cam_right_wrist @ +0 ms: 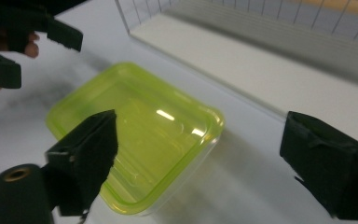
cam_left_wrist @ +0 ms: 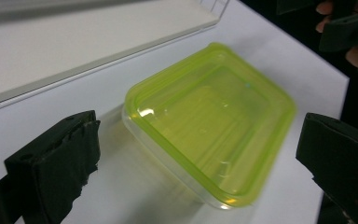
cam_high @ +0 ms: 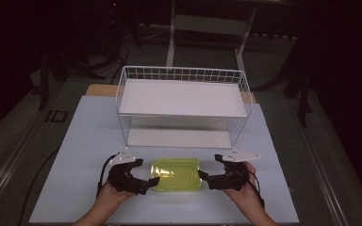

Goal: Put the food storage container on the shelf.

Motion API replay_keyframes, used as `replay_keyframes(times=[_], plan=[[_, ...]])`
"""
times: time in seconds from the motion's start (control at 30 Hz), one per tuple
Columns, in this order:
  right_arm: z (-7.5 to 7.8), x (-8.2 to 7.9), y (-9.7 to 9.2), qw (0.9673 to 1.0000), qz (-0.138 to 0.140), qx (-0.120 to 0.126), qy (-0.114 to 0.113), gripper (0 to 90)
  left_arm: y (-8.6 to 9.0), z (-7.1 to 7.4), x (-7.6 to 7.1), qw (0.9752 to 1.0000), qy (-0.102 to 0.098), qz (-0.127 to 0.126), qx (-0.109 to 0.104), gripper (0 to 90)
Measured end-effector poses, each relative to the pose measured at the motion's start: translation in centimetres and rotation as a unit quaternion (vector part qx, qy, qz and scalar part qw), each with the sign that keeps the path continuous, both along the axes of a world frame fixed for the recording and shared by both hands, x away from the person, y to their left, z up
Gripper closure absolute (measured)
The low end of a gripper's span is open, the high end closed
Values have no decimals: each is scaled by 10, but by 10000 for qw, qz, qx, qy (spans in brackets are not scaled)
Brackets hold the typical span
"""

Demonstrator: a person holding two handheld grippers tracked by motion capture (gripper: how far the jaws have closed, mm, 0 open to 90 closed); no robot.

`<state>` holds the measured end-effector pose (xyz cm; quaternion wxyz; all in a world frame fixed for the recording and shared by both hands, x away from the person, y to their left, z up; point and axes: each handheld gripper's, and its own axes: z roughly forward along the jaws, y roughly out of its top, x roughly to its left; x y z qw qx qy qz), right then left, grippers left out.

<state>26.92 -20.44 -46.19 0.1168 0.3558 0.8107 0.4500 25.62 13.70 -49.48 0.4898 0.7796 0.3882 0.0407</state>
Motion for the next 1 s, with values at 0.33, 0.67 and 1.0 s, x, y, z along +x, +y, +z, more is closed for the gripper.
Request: replay_keyframes(times=[0.33,0.67,1.0], plan=[[-28,5,11,9976,-258,-34,637,304,-3,-20,9,9963,796,319,-67,215],[-40,4,14,9935,-342,-222,1067,441,-1,-24,8,9942,990,393,-155,592],[-35,-3,18,9941,-123,-342,1019,594,-6,-20,1,9947,955,387,-56,659]])
